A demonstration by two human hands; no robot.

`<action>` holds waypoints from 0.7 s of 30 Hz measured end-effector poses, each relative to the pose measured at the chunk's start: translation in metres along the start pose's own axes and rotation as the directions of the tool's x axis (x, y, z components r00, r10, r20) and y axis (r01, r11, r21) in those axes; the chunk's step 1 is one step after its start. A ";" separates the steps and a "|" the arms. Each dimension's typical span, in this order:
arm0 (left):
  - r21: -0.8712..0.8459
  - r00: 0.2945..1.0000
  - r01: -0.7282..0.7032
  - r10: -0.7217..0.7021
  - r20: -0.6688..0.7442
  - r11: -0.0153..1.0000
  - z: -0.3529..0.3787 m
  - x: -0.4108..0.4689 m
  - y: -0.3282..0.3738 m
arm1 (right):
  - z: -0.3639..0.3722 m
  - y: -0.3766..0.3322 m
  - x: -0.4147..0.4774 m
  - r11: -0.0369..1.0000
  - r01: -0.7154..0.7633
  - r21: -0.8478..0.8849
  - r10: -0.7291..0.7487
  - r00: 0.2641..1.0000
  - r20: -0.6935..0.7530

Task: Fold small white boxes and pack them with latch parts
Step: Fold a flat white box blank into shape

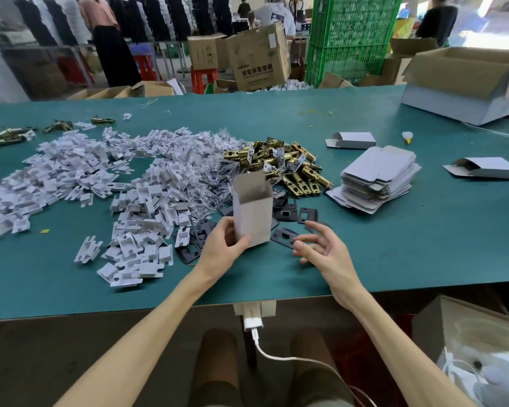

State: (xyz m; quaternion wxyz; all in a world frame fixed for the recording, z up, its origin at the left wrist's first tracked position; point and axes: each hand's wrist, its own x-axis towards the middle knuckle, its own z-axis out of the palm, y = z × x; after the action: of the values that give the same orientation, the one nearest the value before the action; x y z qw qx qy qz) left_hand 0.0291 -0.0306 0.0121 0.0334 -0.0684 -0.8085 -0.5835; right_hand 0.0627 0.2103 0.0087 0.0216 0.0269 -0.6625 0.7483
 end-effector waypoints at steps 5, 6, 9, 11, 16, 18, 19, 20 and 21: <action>-0.021 0.999 -0.019 0.020 0.046 1.000 0.002 -0.002 -0.005 | 0.001 0.002 -0.002 0.998 0.005 -0.060 -0.005 1.000 0.007; 0.003 0.998 -0.038 0.038 0.050 0.999 0.001 -0.001 -0.004 | 0.001 0.002 -0.001 0.998 0.007 -0.062 -0.007 1.000 0.006; -0.050 0.993 -0.082 0.086 0.085 0.995 -0.003 0.000 -0.004 | 0.001 0.003 -0.001 0.997 0.006 -0.075 -0.006 1.000 0.008; -0.114 0.992 -0.069 0.080 0.094 0.991 -0.008 0.000 -0.002 | 0.002 0.003 -0.001 0.997 -0.003 -0.077 0.003 1.000 0.000; -0.155 0.997 -0.011 0.022 0.071 0.988 -0.014 0.003 -0.002 | 0.004 0.001 -0.004 0.993 -0.003 -0.120 0.003 1.000 0.007; -0.129 0.999 -0.007 0.013 0.046 0.992 -0.014 0.003 -0.005 | 0.008 0.002 -0.005 0.987 0.006 -0.161 -0.006 1.000 0.002; -0.111 0.999 -0.008 0.012 0.038 0.994 -0.013 0.002 -0.006 | 0.010 0.002 -0.004 0.982 0.012 -0.191 -0.013 1.000 -0.004; -0.104 0.999 -0.006 0.010 0.033 0.995 -0.012 0.002 -0.007 | 0.012 0.002 -0.002 0.975 0.019 -0.221 -0.022 1.000 -0.011; -0.104 1.000 -0.002 0.005 0.030 0.995 -0.012 0.002 -0.007 | 0.015 0.001 0.002 0.968 0.027 -0.250 -0.032 0.999 -0.016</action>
State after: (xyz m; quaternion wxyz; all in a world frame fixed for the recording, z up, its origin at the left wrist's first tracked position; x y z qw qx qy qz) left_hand 0.0259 -0.0444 0.0096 0.0184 -0.0802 -0.7773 -0.6238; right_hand 0.0610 0.1954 0.0099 0.0423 0.0262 -0.7506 0.6588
